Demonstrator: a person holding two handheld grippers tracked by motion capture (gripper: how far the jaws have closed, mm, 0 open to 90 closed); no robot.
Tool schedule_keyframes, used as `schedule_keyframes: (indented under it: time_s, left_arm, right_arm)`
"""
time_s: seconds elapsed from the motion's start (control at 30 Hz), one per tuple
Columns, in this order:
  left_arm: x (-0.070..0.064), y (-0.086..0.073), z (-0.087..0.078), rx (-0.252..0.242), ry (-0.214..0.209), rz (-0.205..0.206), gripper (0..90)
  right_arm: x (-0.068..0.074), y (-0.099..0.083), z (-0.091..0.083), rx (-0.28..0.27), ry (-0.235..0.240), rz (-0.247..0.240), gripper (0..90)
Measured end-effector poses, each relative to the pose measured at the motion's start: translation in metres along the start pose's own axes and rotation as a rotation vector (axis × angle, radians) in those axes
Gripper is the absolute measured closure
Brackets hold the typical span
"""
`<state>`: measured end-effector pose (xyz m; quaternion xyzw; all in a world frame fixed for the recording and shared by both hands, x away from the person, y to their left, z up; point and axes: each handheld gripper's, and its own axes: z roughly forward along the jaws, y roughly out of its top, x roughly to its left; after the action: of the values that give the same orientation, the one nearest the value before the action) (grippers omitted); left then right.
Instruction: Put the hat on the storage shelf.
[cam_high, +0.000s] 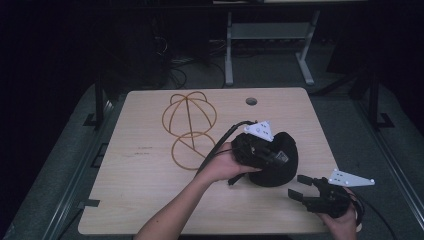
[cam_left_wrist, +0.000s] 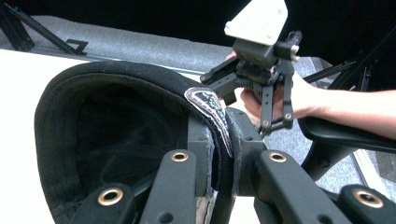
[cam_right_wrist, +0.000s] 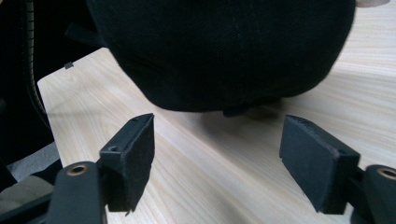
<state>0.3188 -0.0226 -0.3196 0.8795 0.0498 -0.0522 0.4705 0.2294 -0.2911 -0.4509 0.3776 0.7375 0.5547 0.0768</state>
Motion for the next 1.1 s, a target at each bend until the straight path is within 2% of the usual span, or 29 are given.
schedule_keyframes:
  time_s: [0.17, 0.3, 0.33, 0.37, 0.47, 0.5, 0.53, 0.6, 0.73, 0.87, 0.97, 1.1]
  left_arm:
    - [-0.007, 0.008, 0.001, -0.021, -0.033, 0.01, 81.0]
    - [-0.014, 0.014, 0.004, -0.027, -0.065, 0.032, 81.0]
    - [-0.018, 0.016, 0.006, -0.029, -0.082, 0.039, 81.2]
    - [-0.018, 0.016, 0.006, -0.029, -0.082, 0.039, 81.2]
    - [-0.021, 0.017, 0.008, -0.026, -0.099, 0.051, 81.3]
    - [-0.022, 0.017, 0.009, -0.037, -0.11, 0.048, 81.3]
    - [-0.022, 0.017, 0.009, -0.037, -0.11, 0.048, 81.3]
    - [-0.023, 0.017, 0.008, -0.042, -0.117, 0.047, 81.3]
    - [-0.022, 0.016, 0.004, -0.037, -0.091, 0.053, 81.1]
    - [-0.019, 0.007, -0.004, -0.03, -0.033, 0.05, 79.7]
    - [-0.018, 0.001, -0.006, -0.029, -0.022, 0.044, 77.5]
    - [-0.018, -0.01, -0.008, -0.012, 0.007, 0.041, 74.5]
  right_arm:
    - [0.004, 0.004, 0.001, -0.031, -0.008, -0.014, 23.6]
    - [0.004, 0.006, 0.001, -0.061, -0.004, 0.005, 23.0]
    - [0.004, 0.006, 0.0, -0.075, -0.006, 0.0, 26.6]
    - [0.004, 0.006, 0.0, -0.075, -0.006, 0.0, 26.6]
    - [0.005, 0.006, -0.003, -0.088, 0.009, -0.004, 41.2]
    - [0.004, 0.008, -0.005, -0.09, 0.026, 0.001, 51.9]
    - [0.004, 0.008, -0.005, -0.09, 0.026, 0.001, 51.9]
    - [0.003, 0.009, -0.007, -0.094, 0.043, 0.005, 62.5]
    - [0.007, 0.014, -0.01, -0.075, 0.024, -0.004, 71.2]
    - [0.007, 0.016, -0.014, -0.081, 0.007, -0.002, 73.9]
    - [0.006, 0.018, -0.017, -0.09, 0.013, 0.003, 74.8]
    - [0.006, 0.019, -0.019, -0.081, -0.01, -0.003, 75.5]
